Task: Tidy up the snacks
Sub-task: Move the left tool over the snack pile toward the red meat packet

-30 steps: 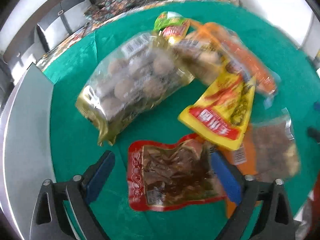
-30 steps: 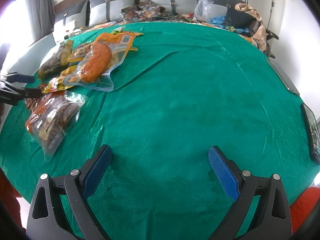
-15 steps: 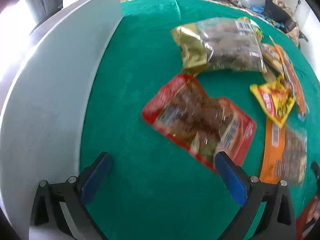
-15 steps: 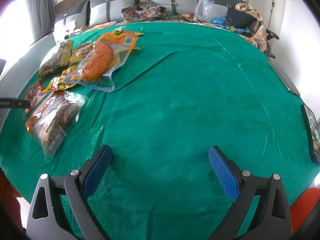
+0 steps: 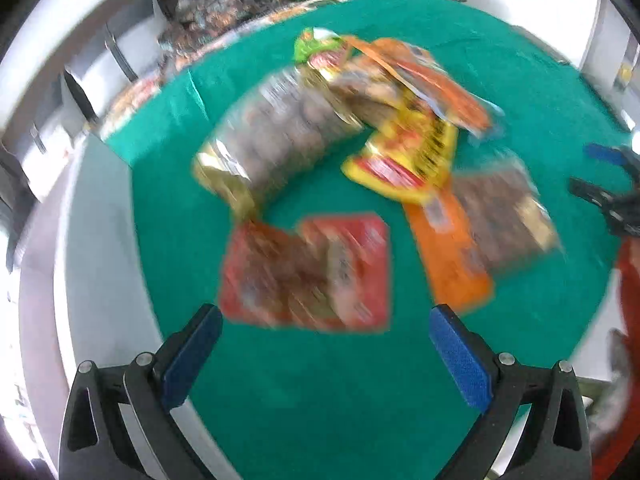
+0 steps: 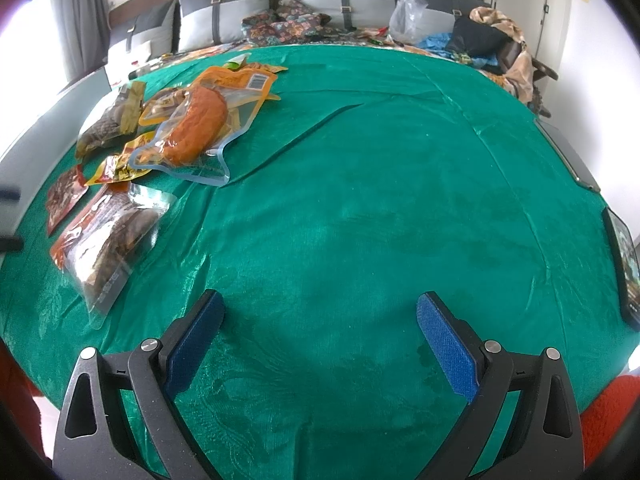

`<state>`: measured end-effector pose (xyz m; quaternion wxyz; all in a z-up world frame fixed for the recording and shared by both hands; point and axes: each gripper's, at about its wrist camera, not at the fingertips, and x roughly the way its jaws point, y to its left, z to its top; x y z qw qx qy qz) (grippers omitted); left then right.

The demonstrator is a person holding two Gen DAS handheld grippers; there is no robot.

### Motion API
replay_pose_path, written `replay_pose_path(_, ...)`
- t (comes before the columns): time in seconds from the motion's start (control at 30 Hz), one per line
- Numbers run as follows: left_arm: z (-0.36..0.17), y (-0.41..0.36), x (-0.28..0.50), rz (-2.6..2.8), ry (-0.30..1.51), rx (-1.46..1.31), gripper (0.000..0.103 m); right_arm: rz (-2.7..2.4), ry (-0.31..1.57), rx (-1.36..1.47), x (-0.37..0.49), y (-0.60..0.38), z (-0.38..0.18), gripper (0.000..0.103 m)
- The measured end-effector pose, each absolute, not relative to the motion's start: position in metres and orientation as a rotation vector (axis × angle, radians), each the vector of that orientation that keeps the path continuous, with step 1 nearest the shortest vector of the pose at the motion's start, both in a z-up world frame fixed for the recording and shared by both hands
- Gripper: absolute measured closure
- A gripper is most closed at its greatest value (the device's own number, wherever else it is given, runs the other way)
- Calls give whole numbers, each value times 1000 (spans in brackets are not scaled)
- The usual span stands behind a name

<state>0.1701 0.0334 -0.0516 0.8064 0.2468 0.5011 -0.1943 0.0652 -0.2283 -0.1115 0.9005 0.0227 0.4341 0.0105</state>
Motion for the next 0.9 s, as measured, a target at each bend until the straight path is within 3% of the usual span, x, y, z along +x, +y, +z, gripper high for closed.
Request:
replay_pose_path(0.23, -70, 46, 224, -95, 1174, 108, 1, 22, 899, 47, 66, -228, -112, 4)
replay_pose_path(0.43, -96, 59, 211, 71, 1202, 24, 0, 23, 900, 46, 65, -228, -112, 4)
replay_pose_path(0.7, -87, 102, 169, 110, 1256, -12, 1, 27, 903, 45, 67, -226, -112, 4)
replay_pose_path(0.9, -62, 128, 162, 55, 1246, -219, 2, 27, 902, 45, 67, -227, -112, 4)
